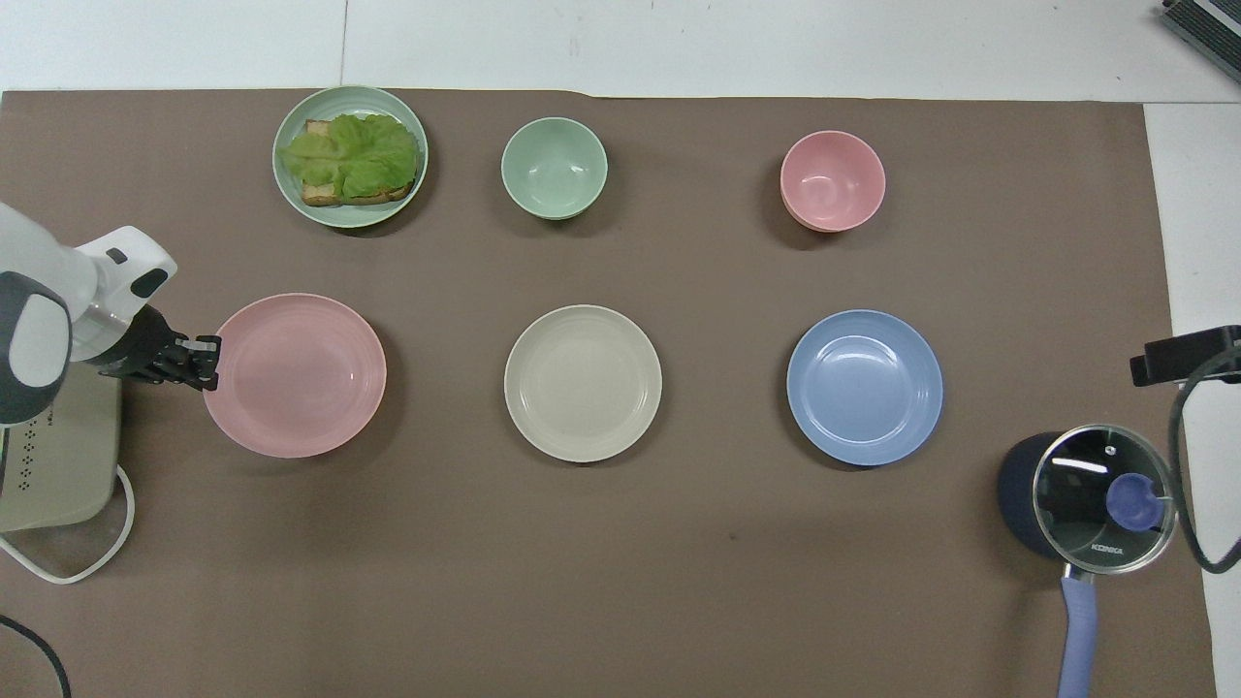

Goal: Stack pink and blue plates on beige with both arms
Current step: 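Grasp the pink plate rim and carry it onto the beige plate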

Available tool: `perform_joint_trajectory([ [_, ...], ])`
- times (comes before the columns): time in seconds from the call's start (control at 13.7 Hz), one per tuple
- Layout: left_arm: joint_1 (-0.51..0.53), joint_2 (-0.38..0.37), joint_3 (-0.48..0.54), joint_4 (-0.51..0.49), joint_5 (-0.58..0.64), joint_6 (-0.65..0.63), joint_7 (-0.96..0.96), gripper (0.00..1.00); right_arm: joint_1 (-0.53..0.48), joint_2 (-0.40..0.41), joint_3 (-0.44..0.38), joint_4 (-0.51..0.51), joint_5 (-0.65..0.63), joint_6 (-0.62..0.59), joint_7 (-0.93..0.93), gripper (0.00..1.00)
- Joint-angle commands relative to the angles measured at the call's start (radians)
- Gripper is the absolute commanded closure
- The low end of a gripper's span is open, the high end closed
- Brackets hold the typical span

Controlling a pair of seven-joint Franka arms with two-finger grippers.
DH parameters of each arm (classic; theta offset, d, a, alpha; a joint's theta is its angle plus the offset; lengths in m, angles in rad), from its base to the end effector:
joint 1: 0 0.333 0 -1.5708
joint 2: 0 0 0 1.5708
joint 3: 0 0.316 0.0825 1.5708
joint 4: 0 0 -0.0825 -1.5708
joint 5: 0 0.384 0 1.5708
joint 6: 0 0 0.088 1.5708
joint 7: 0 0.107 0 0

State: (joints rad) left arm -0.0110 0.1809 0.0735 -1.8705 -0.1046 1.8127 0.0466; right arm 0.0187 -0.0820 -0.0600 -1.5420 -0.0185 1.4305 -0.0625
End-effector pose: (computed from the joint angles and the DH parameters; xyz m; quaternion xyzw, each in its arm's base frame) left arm 0.5765 0.0258 0.4004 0.9917 0.0265 -0.1161 0.0487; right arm 0.5131 -0.0249 0.6695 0.9998 0.0096 -0.0152 0.0059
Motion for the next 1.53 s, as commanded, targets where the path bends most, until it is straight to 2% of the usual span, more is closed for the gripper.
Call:
perform_joint_trajectory([
  [0.0, 0.014, -0.020, 0.006, 0.045, -0.148, -0.084, 0.016, 1.00, -0.005, -0.010, 0.005, -0.015, -0.011, 0.013, 0.004, 0.00],
  [0.22, -0.009, -0.040, 0.000, 0.011, -0.277, -0.079, -0.014, 1.00, -0.005, -0.010, 0.005, -0.015, -0.009, 0.013, 0.004, 0.00],
  [0.44, -0.148, -0.051, -0.012, -0.007, -0.319, -0.053, -0.150, 1.00, -0.005, -0.010, 0.005, -0.015, -0.009, 0.013, 0.004, 0.00],
  [0.8, -0.410, -0.044, -0.012, -0.045, -0.356, 0.196, -0.427, 1.00, -0.005, -0.010, 0.005, -0.015, -0.008, 0.013, 0.004, 0.00],
  [1.02, -0.513, -0.011, -0.011, -0.128, -0.357, 0.371, -0.476, 1.00, -0.005, -0.010, 0.005, -0.015, -0.008, 0.013, 0.004, 0.00],
  [1.17, -0.526, -0.001, -0.012, -0.206, -0.357, 0.469, -0.472, 1.00, -0.006, -0.010, 0.005, -0.015, -0.006, 0.013, 0.004, 0.00],
  [1.46, -0.511, -0.005, -0.008, -0.245, -0.359, 0.473, -0.450, 1.00, -0.006, -0.010, 0.006, -0.015, -0.006, 0.011, 0.004, 0.00],
])
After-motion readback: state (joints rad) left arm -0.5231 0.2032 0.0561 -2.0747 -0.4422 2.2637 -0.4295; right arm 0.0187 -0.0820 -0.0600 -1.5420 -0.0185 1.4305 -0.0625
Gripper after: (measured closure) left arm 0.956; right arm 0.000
